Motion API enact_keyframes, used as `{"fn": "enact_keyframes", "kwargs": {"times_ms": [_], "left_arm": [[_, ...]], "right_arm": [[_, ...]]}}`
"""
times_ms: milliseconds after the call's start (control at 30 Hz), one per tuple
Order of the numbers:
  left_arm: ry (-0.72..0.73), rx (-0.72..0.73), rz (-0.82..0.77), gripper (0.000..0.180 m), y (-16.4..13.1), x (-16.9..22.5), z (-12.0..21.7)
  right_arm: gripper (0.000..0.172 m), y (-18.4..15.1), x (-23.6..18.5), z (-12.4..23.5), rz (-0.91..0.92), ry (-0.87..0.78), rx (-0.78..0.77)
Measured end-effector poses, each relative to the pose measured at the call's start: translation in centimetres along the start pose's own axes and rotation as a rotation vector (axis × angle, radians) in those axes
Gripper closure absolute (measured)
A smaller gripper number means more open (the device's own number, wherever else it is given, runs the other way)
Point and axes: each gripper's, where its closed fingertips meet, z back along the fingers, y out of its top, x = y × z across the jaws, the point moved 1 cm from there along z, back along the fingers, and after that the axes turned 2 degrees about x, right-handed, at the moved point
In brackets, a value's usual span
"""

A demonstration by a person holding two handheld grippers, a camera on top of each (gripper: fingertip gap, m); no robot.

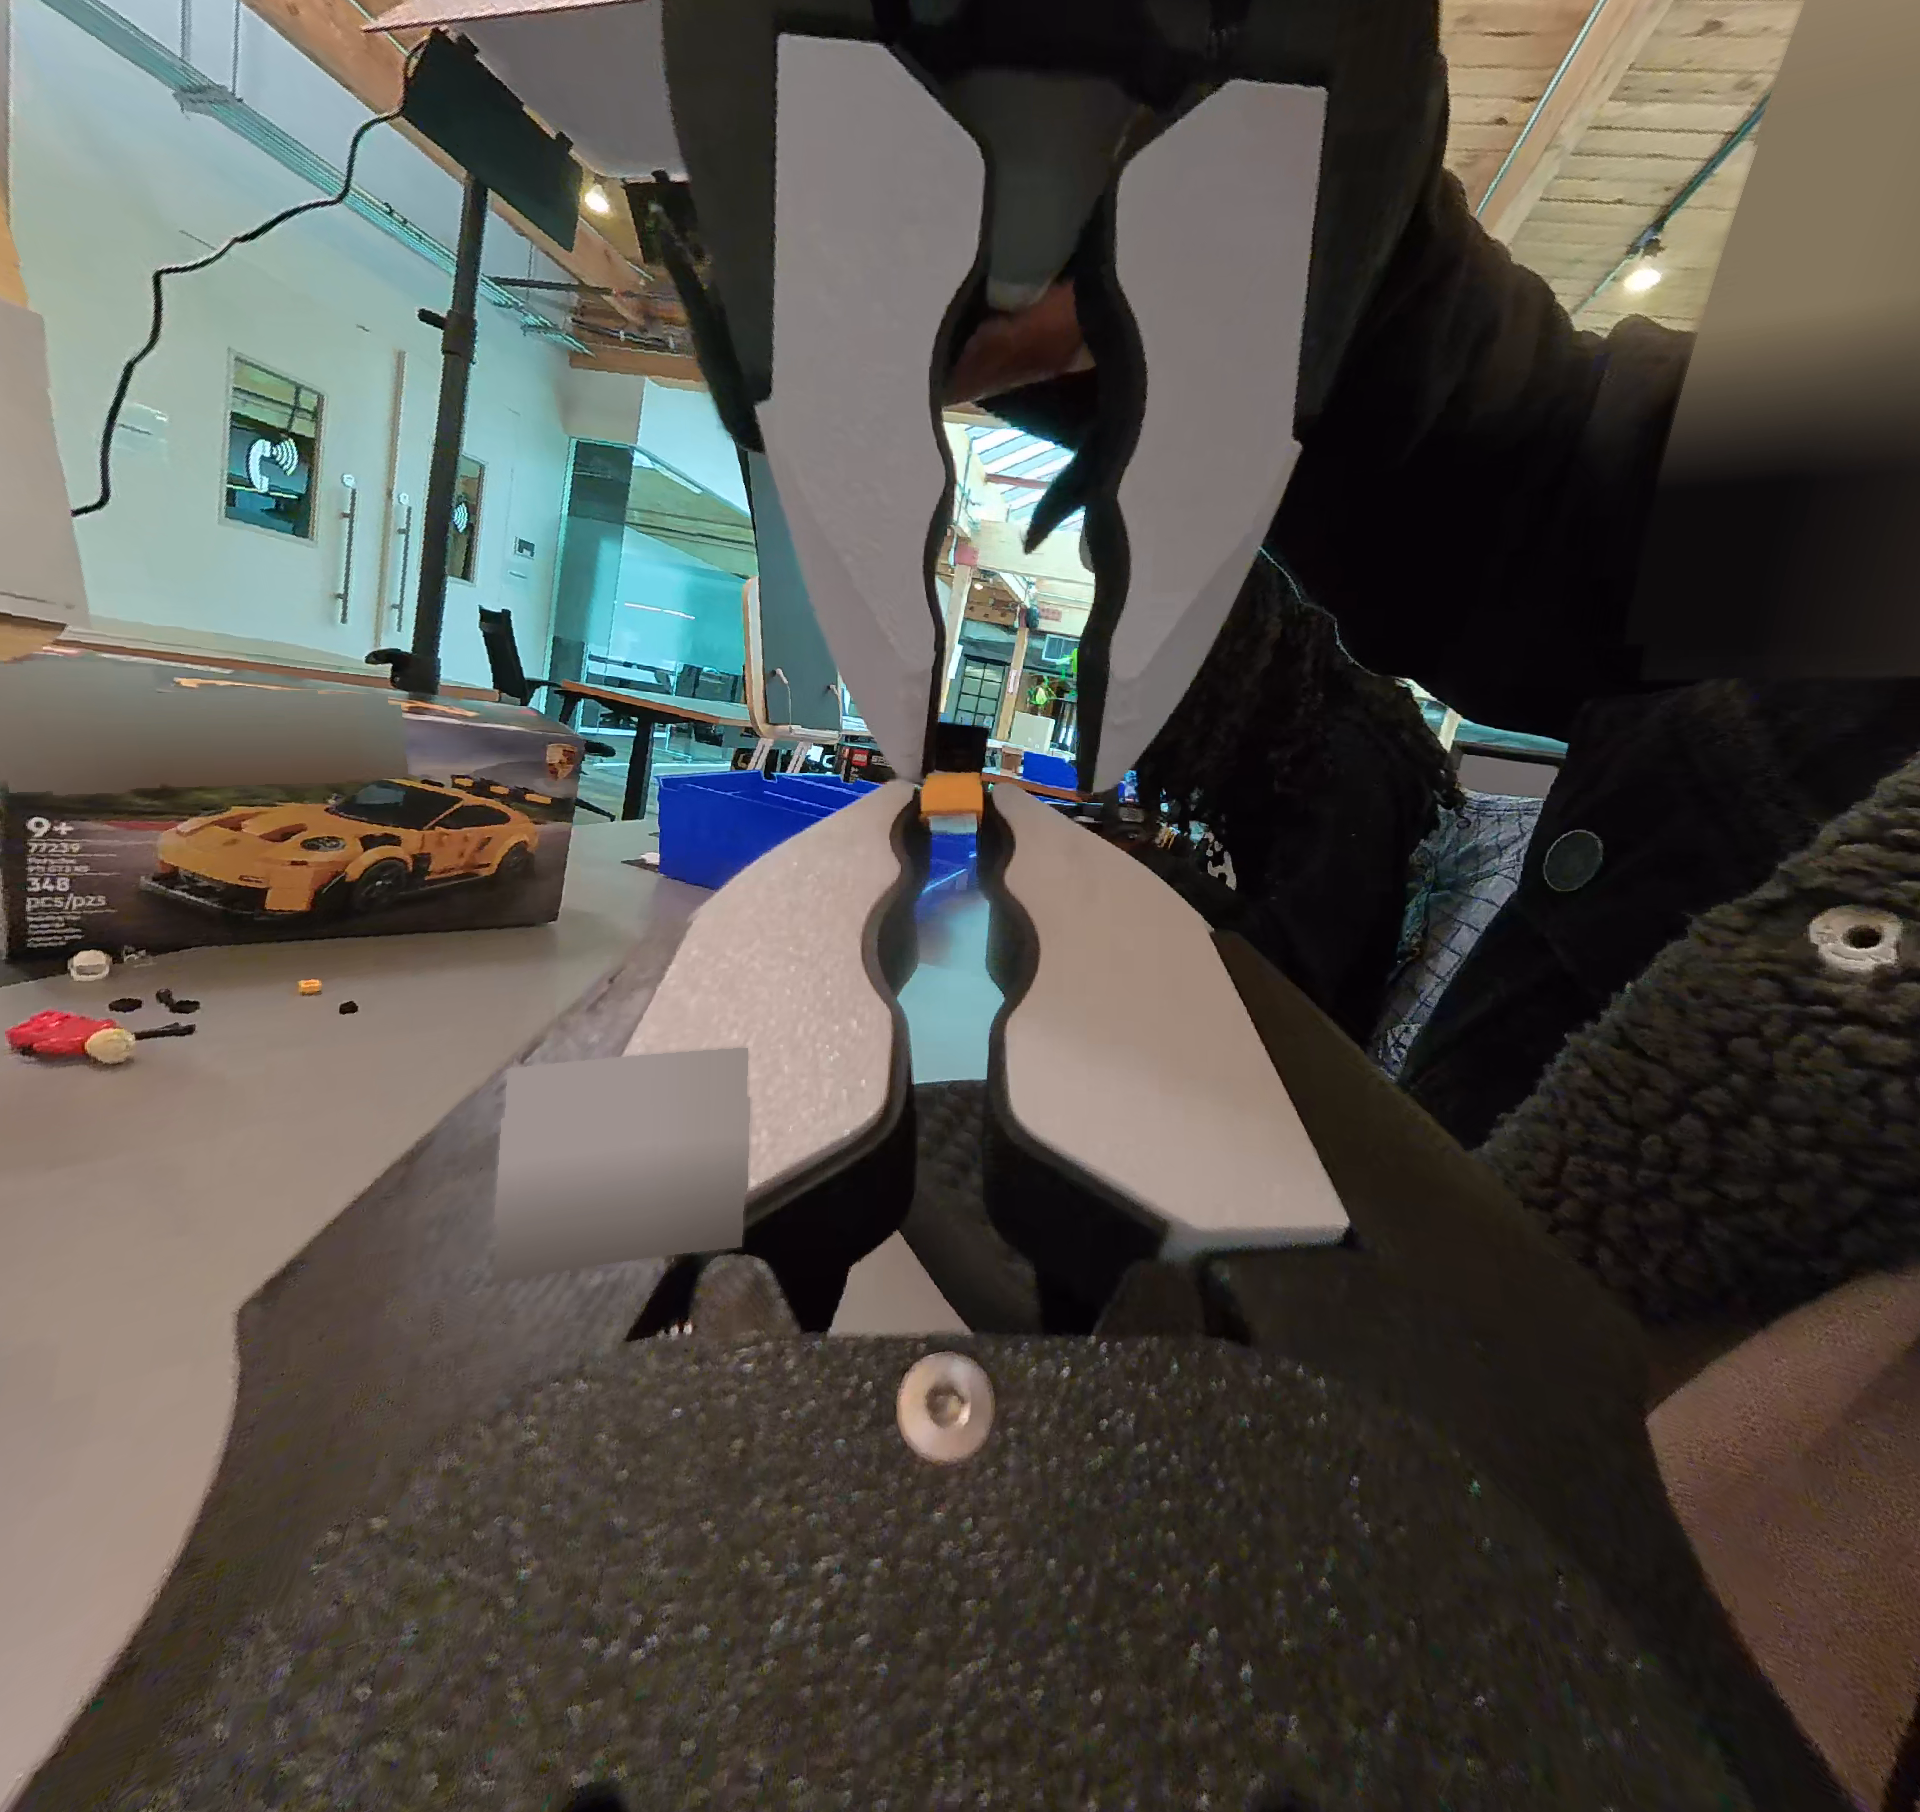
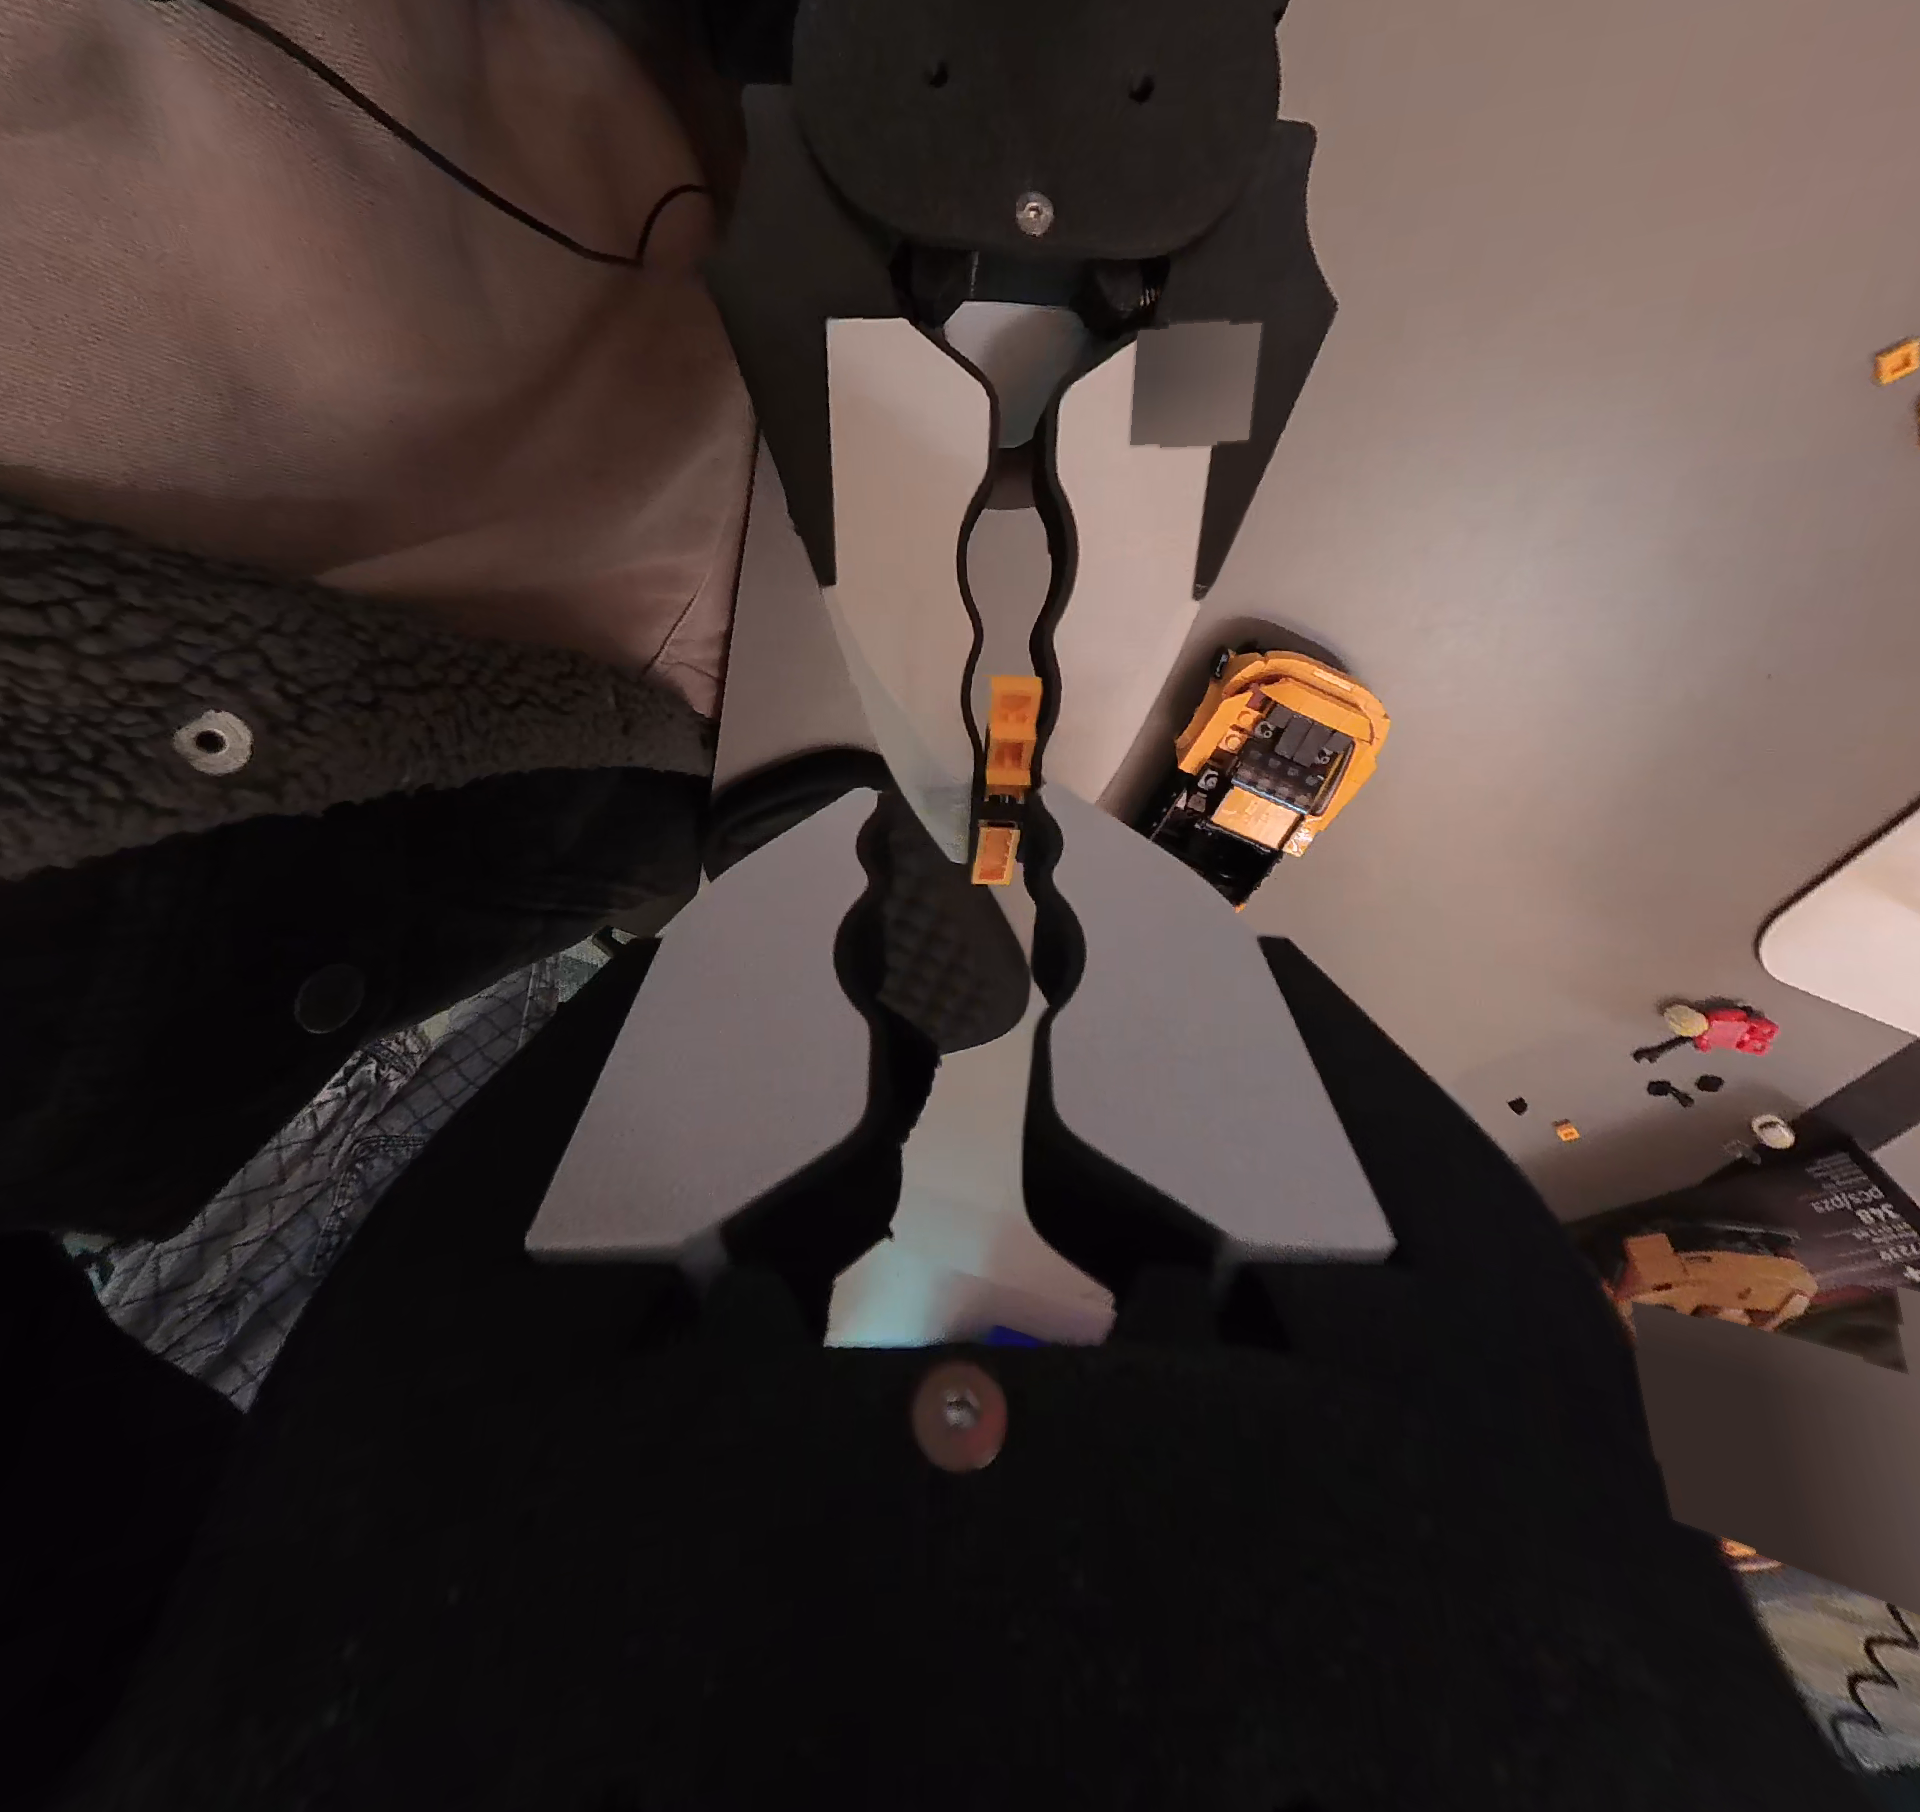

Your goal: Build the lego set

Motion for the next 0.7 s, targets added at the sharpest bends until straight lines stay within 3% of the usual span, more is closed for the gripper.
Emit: {"fn": "enact_keyframes", "kwargs": {"times_ms": [400, 700], "left_arm": [[0.059, -0.038, 0.034, 0.172, -0.6, -1.1, 0.1], [0.064, -0.01, 0.052, 0.172, -0.4, -1.9, 0.5]], "right_arm": [[0.126, -0.4, 1.0, -1.3, -0.029, -0.096, -0.041], [0.128, -0.1, 1.7, -0.5, -0.068, -0.164, 0.053]]}}
